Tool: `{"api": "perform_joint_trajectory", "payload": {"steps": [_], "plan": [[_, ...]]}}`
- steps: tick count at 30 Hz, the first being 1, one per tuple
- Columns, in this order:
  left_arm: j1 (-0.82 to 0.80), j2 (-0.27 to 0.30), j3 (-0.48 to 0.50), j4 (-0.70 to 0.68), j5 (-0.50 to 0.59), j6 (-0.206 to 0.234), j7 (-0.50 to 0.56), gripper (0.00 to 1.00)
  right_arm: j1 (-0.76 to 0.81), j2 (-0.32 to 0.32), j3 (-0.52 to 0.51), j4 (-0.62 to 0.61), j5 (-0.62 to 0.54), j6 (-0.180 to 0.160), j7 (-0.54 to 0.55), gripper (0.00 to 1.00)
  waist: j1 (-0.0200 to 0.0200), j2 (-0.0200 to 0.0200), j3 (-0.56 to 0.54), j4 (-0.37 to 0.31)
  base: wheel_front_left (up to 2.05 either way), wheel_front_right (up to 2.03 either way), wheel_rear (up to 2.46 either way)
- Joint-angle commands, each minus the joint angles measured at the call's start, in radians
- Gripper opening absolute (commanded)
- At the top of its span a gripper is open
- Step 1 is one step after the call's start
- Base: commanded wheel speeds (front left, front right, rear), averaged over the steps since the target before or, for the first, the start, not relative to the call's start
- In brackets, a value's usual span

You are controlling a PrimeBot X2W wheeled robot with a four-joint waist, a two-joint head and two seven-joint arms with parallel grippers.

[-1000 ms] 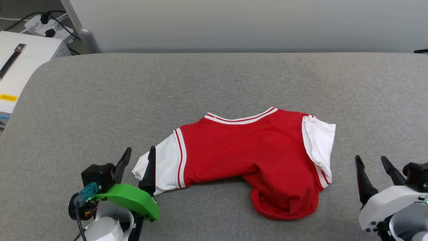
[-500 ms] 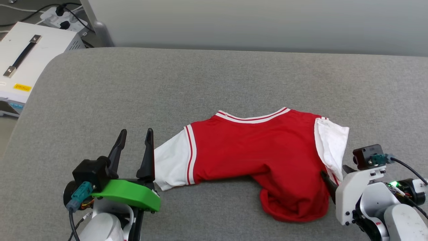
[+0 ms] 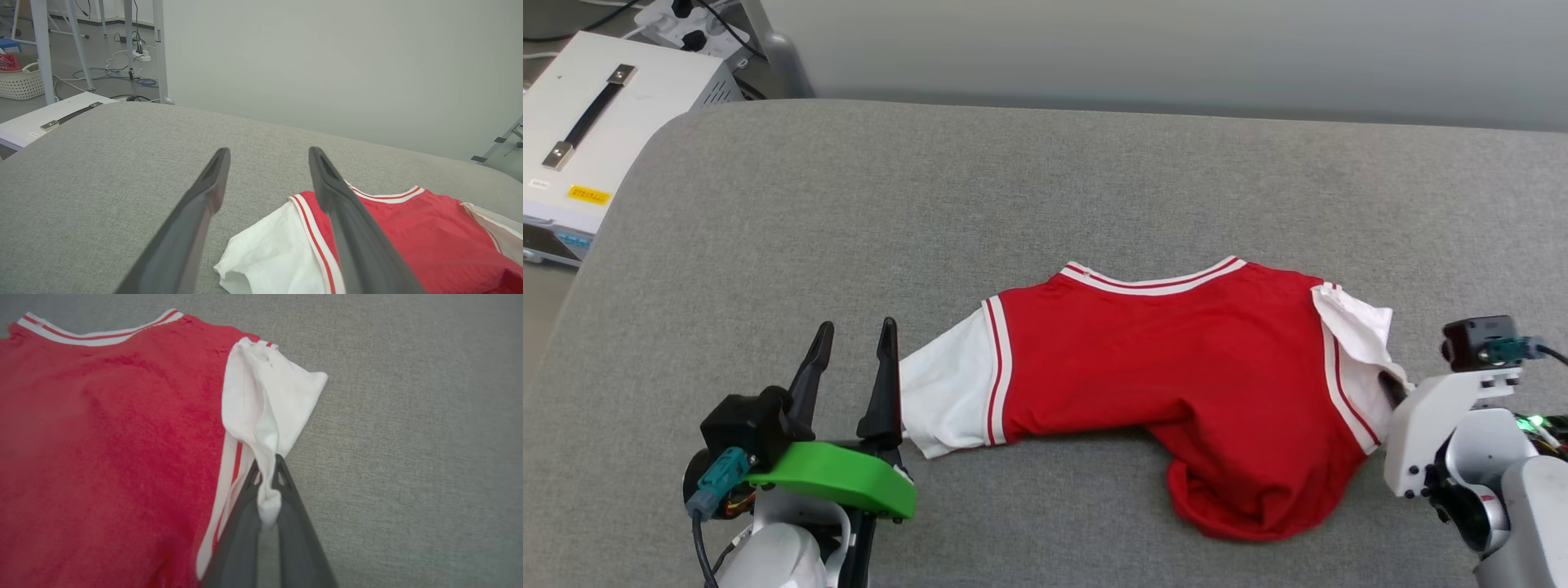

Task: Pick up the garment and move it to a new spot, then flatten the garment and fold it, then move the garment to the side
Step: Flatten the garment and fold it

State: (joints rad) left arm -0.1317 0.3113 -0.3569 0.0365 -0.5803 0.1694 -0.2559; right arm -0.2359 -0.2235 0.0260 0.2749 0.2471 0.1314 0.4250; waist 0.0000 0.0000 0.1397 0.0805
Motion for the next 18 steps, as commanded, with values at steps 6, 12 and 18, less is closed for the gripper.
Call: {"api": "perform_joint_trajectory", "payload": {"steps": [6,12,18], "plan": [[0.038,-0.012,0.011,0.027,0.013,-0.018,-0.006,1.0,0.072,0.075,-0.213,0.016,0.012,-0.001,-0.039,0.0,0.0,0.0,-0.021,-0.016,0.0,0.0,0.0],[0.052,-0.012,0.013,0.049,0.006,-0.02,-0.006,1.0,0.149,0.147,-0.325,0.057,0.009,-0.001,-0.077,0.67,0.0,0.0,-0.029,-0.028,0.0,0.0,0.0],[0.06,-0.007,0.011,0.065,0.0,-0.021,-0.002,1.0,0.157,0.167,-0.345,0.01,-0.004,-0.001,-0.272,1.0,0.0,0.0,-0.032,-0.037,0.0,0.0,0.0]]}}
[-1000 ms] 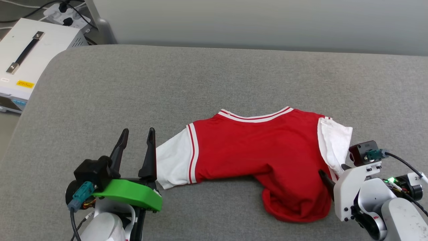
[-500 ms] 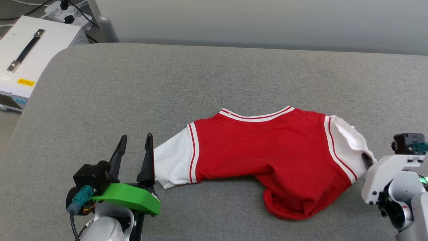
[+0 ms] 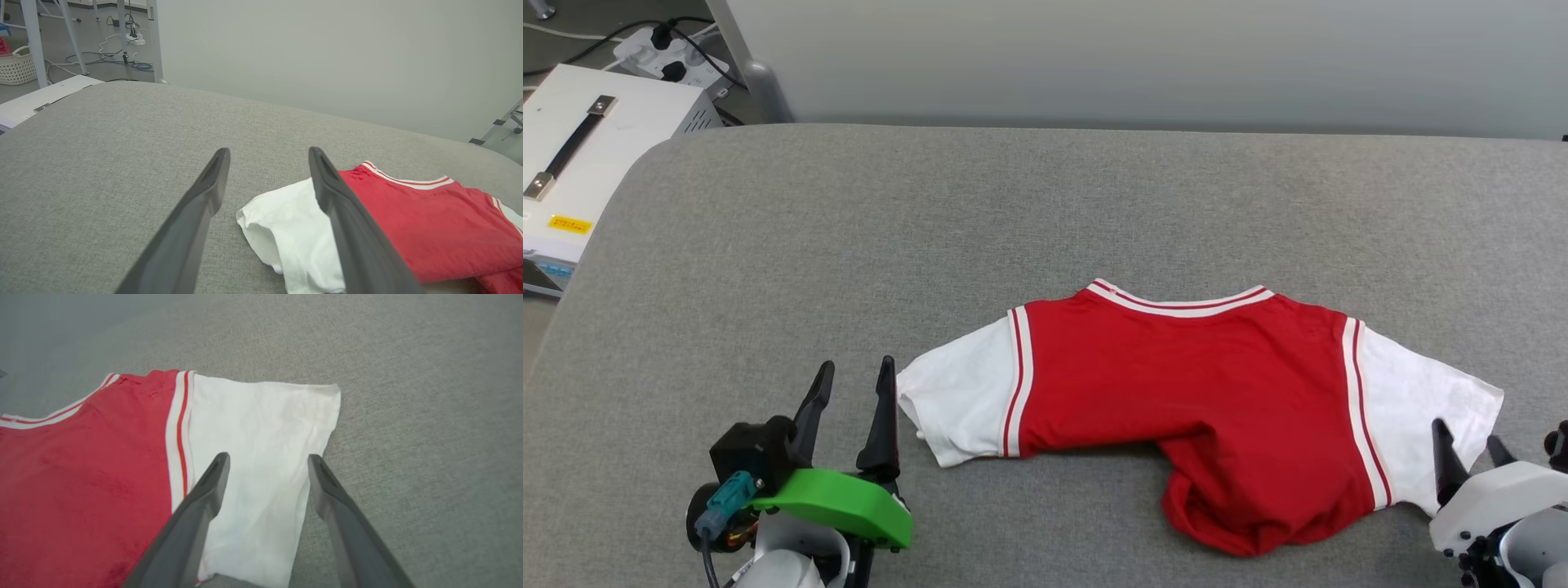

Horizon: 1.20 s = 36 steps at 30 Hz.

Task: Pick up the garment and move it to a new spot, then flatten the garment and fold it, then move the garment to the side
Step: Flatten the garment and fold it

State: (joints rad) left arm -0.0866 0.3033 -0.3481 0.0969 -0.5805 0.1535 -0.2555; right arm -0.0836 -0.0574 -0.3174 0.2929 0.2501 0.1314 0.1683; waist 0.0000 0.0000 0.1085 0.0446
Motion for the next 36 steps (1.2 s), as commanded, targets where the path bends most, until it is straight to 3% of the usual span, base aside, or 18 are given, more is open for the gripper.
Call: {"api": "perform_joint_trajectory", "payload": {"steps": [1,4,10,15,20,26,31,36], "plan": [[0.016,0.002,0.003,0.007,-0.001,-0.005,-0.002,1.0,0.004,0.001,-0.002,-0.024,-0.016,-0.001,-0.057,1.0,0.0,0.0,-0.003,-0.001,0.0,0.0,0.0],[0.015,0.012,0.009,0.018,-0.008,-0.007,0.005,1.0,0.012,0.003,0.018,-0.082,-0.044,-0.001,-0.168,1.0,0.0,0.0,-0.013,-0.004,0.0,0.0,0.0],[-0.01,0.044,0.024,0.03,-0.036,-0.008,0.072,1.0,0.062,0.005,0.112,-0.237,-0.077,-0.001,-0.257,1.0,0.0,0.0,-0.032,-0.014,0.0,0.0,0.0],[-0.062,0.077,0.024,0.039,-0.066,-0.023,0.175,1.0,0.116,0.006,0.193,-0.364,-0.078,-0.001,-0.251,1.0,0.0,0.0,-0.024,-0.034,0.0,0.0,0.0],[-0.144,0.108,0.003,0.092,-0.132,-0.052,0.381,1.0,0.142,0.007,0.232,-0.443,-0.062,-0.001,-0.219,1.0,0.0,0.0,0.021,-0.059,0.0,0.0,0.0],[-0.245,0.128,-0.021,0.201,-0.205,-0.069,0.61,1.0,0.129,0.007,0.252,-0.46,-0.038,-0.001,-0.219,1.0,0.0,0.0,0.084,-0.104,0.0,0.0,0.0],[-0.303,0.135,-0.05,0.297,-0.226,-0.088,0.723,1.0,0.121,0.007,0.248,-0.434,-0.015,-0.001,-0.233,1.0,0.0,0.0,0.124,-0.138,0.0,0.0,0.0],[-0.329,0.128,-0.119,0.381,-0.244,-0.134,0.874,1.0,0.115,0.007,0.235,-0.398,0.004,-0.001,-0.241,1.0,0.0,0.0,0.148,-0.162,0.0,0.0,0.0]]}}
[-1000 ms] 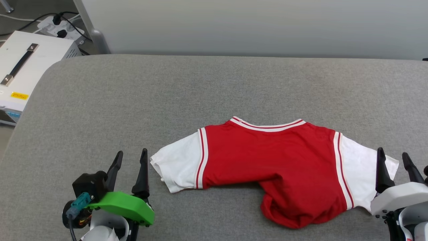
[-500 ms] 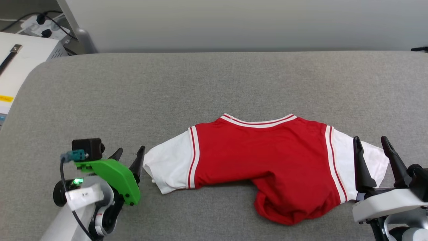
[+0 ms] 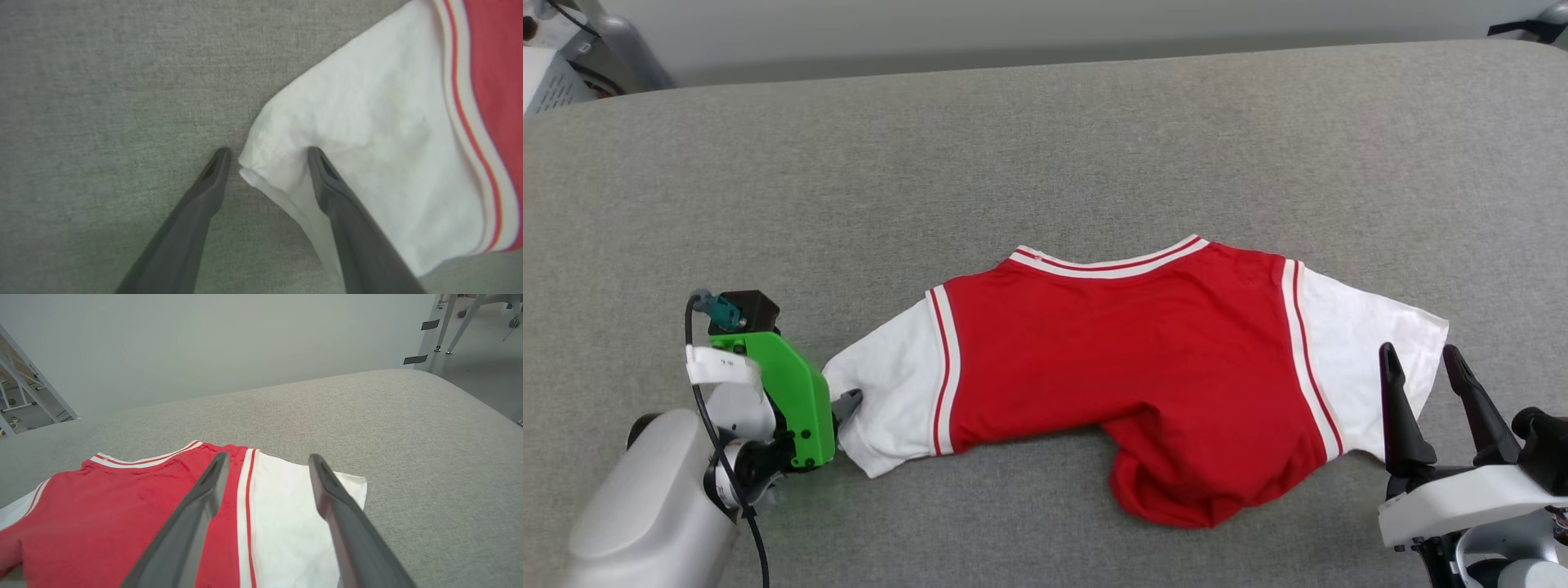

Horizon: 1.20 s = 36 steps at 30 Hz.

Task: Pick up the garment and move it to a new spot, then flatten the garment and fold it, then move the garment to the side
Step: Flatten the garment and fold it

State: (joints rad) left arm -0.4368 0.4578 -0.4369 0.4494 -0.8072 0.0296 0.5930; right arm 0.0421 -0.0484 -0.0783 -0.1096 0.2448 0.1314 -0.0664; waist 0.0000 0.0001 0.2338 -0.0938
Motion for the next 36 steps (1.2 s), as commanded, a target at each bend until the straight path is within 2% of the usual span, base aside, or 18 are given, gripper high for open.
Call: {"api": "perform_joint_trajectory", "payload": {"steps": [1,2,4,6,12,17,20,22,23,30,36], "plan": [[0.022,-0.031,-0.042,0.043,-0.028,-0.018,0.062,1.0,-0.011,-0.002,-0.009,0.013,0.013,-0.001,-0.004,1.0,0.0,-0.0001,0.024,-0.027,0.0,0.0,0.0],[0.023,-0.033,-0.055,0.052,-0.031,-0.023,0.089,0.86,-0.011,-0.002,-0.013,0.02,0.015,-0.001,-0.004,1.0,0.0,-0.0001,0.026,-0.029,0.0,0.0,0.0],[0.024,-0.038,-0.072,0.064,-0.035,-0.031,0.122,0.0,-0.013,-0.002,-0.024,0.036,0.021,-0.001,0.002,1.0,0.0,-0.0001,0.028,-0.032,0.0,0.0,0.0],[0.026,-0.04,-0.081,0.07,-0.03,-0.032,0.124,0.0,-0.02,-0.002,-0.035,0.05,0.03,-0.001,0.01,1.0,0.0,-0.0001,0.028,-0.032,0.0,0.0,0.0],[0.028,-0.035,-0.054,0.042,0.01,-0.002,-0.015,0.0,-0.072,-0.012,-0.1,0.139,0.065,-0.001,0.103,1.0,0.0,-0.0001,0.013,-0.018,0.0,0.0,0.0],[0.048,-0.019,-0.014,-0.043,0.039,0.029,-0.15,0.0,-0.166,-0.079,-0.16,0.273,0.119,-0.001,0.274,1.0,0.0,-0.0001,-0.002,0.01,0.0,0.0,0.0],[0.072,-0.018,0.009,-0.116,0.032,0.042,-0.196,0.0,-0.226,-0.123,-0.175,0.343,0.136,-0.001,0.389,1.0,0.0,-0.0001,-0.008,0.028,0.0,0.0,0.0],[0.087,-0.013,0.021,-0.173,0.028,0.05,-0.21,0.0,-0.269,-0.152,-0.167,0.381,0.14,-0.001,0.463,1.0,0.0,-0.0001,-0.009,0.042,0.0,0.0,0.0],[0.112,0.002,0.032,-0.293,0.035,0.08,-0.217,0.0,-0.353,-0.2,-0.122,0.445,0.142,-0.001,0.594,1.0,0.0,-0.0001,-0.002,0.061,0.0,0.0,0.0],[0.117,0.009,0.008,-0.432,0.051,0.106,-0.18,0.0,-0.464,-0.262,-0.048,0.604,0.122,-0.001,0.726,1.0,0.0,-0.0001,0.03,0.098,0.0,0.0,0.0],[0.116,0.006,0.006,-0.453,0.052,0.114,-0.181,0.0,-0.462,-0.253,0.025,0.701,0.157,-0.001,0.853,1.0,0.0,-0.0001,0.05,0.113,0.0,0.0,0.0]]}}
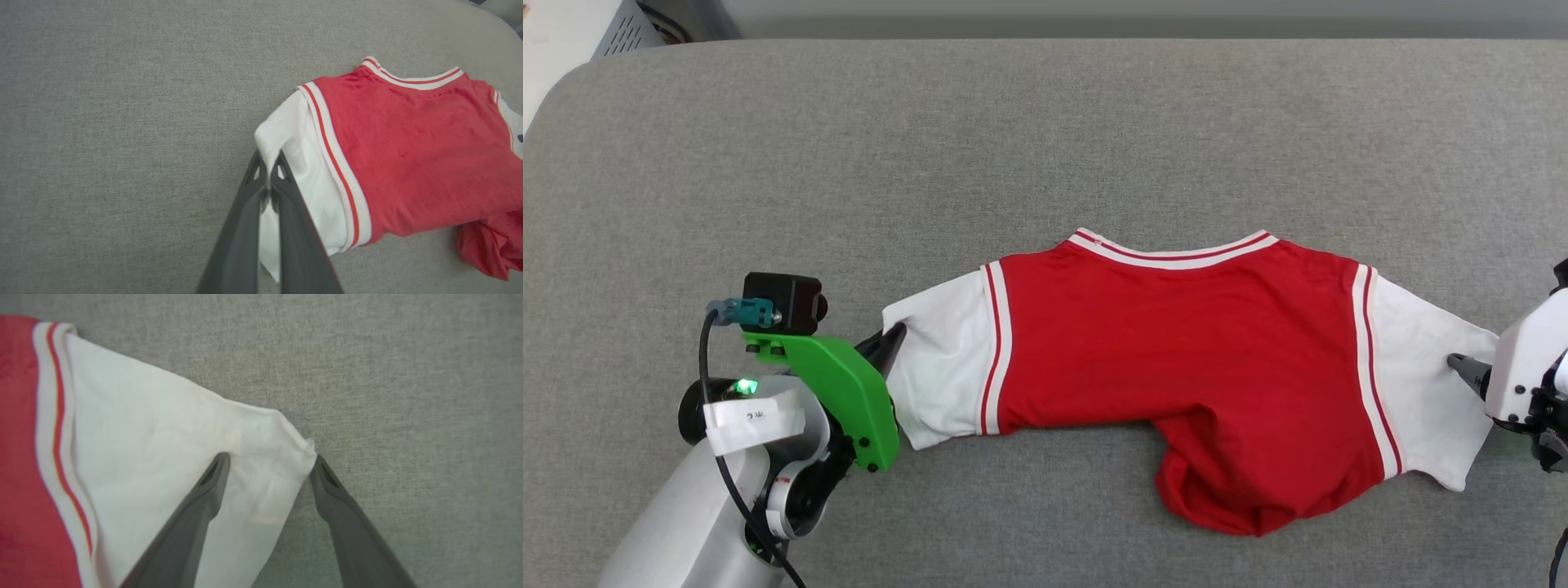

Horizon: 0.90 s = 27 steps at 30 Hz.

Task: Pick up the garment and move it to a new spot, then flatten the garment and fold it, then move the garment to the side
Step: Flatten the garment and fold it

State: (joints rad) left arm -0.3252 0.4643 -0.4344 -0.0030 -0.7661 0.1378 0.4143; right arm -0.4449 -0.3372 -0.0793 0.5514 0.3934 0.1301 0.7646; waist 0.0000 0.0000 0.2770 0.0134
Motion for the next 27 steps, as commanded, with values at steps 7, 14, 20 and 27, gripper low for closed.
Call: {"api": "perform_joint_trajectory", "payload": {"steps": [7,14,20,27], "plan": [[0.015,0.013,0.023,0.0,0.012,0.014,-0.027,0.0,0.011,0.006,0.05,0.005,0.033,0.001,0.019,0.0,0.0,0.0,-0.018,-0.003,0.0,0.0,0.0],[-0.026,0.049,0.066,-0.015,0.027,0.013,-0.063,0.0,-0.038,-0.048,0.028,-0.148,0.023,0.001,-0.039,0.0,0.0,0.0,-0.087,-0.019,0.0,0.0,0.0],[-0.155,0.062,0.117,0.018,0.047,0.019,-0.101,0.0,-0.118,-0.057,-0.007,-0.264,-0.02,0.001,-0.101,0.0,0.0,0.0,-0.12,-0.034,0.0,0.0,0.0],[-0.41,0.043,0.14,0.172,0.074,-0.028,-0.165,0.0,-0.305,-0.034,-0.03,-0.263,-0.077,0.001,-0.191,0.0,0.0,0.0,-0.089,-0.048,0.0,0.0,0.0]]}}
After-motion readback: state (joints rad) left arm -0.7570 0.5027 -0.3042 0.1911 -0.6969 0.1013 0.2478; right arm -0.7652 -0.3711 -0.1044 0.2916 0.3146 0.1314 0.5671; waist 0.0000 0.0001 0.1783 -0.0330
